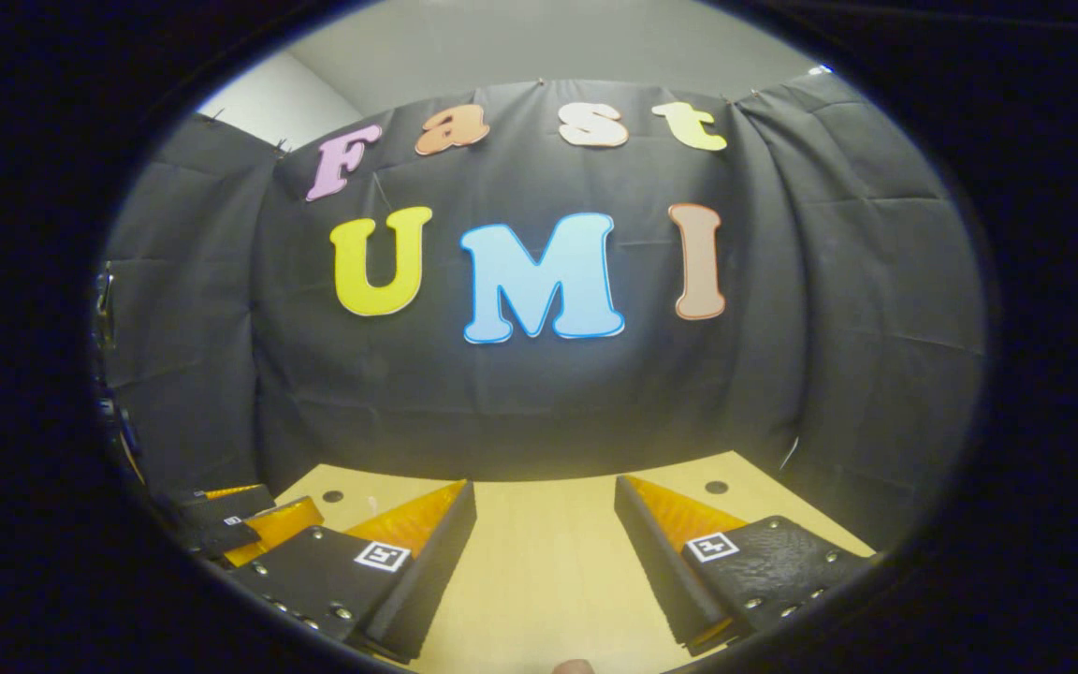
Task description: Put the toothbrush and toothpaste on the desktop into the cup, then pick up the cup and place it on the coaster on the desktop.
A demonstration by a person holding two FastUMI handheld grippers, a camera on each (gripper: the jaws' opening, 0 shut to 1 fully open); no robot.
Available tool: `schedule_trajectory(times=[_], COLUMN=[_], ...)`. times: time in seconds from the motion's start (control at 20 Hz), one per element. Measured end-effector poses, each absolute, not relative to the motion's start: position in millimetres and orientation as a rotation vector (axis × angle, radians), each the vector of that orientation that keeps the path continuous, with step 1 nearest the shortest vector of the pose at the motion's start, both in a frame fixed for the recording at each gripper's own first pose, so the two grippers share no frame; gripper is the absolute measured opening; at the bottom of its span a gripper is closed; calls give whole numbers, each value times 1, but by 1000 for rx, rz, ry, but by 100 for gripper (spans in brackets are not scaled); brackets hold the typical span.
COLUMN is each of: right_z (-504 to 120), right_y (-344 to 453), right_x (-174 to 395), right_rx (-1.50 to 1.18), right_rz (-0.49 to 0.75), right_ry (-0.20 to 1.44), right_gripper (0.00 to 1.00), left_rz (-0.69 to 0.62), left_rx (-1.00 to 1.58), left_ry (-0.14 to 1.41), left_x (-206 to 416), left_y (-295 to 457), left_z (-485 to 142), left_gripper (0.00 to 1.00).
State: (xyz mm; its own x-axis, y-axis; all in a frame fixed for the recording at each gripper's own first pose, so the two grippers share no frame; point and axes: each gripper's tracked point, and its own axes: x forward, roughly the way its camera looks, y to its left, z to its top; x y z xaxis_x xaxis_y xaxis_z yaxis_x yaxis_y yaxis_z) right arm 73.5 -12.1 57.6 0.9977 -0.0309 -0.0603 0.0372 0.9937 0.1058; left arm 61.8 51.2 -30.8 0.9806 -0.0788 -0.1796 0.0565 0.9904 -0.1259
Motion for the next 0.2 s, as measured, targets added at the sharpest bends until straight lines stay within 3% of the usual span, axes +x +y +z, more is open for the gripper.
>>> schedule_trajectory(times=[0.05, 0.2], right_z=[57, 56], right_y=[-14, -17], right_x=[72, 68], right_rx=[99, 80], right_rz=[-39, -49], right_ry=[54, 45], right_gripper=[91, 91], left_rz=[-71, -78], left_rx=[-121, -124], left_ry=[178, 166], left_x=[60, 56], left_y=[49, 43], left_z=[-27, -21], left_gripper=[95, 100])
